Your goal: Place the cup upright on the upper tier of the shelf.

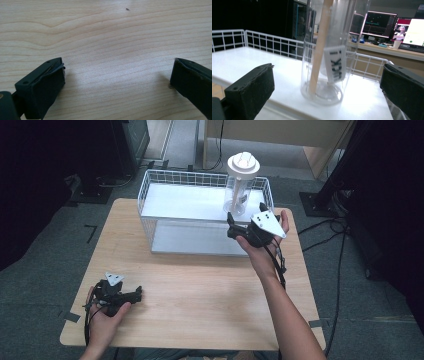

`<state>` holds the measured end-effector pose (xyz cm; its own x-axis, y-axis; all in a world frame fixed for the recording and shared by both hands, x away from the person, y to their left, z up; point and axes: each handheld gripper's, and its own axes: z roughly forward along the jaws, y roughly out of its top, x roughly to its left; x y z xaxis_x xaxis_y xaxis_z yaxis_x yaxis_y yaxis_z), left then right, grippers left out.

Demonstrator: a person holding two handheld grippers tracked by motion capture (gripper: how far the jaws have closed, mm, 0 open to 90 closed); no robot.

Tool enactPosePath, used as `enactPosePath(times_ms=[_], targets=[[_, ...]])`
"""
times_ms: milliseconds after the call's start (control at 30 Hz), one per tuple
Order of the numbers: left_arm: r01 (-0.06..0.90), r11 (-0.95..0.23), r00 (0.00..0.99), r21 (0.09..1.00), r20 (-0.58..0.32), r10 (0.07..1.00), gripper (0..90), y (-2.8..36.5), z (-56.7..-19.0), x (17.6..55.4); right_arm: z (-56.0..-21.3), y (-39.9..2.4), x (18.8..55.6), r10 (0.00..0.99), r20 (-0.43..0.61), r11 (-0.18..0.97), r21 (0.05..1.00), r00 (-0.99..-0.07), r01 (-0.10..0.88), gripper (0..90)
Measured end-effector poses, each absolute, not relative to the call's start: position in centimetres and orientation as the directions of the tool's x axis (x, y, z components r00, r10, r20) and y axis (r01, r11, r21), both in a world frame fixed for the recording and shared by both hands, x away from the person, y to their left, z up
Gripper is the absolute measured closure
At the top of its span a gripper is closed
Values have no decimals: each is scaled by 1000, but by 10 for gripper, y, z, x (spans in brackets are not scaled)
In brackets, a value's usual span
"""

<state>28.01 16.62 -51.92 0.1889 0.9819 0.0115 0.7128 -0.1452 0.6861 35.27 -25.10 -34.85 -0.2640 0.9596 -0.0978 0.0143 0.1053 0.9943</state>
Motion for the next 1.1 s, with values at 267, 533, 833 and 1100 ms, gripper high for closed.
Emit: enactPosePath(times_ms=[267,533,833,1100], targets=[[714,-147,190,685,12,982,0,166,-519,280,-366,-267,328,952,-123,131,991,-280,9,0],[713,-146,190,685,12,982,0,166,-519,280,-384,-279,311,950,-115,128,991,-291,29,0],[714,-146,190,685,11,982,0,166,-519,280,-407,-289,294,946,-118,142,988,-302,62,0],[715,-146,191,684,11,982,0,166,-519,280,-429,-296,283,948,-109,146,984,-298,104,0]])
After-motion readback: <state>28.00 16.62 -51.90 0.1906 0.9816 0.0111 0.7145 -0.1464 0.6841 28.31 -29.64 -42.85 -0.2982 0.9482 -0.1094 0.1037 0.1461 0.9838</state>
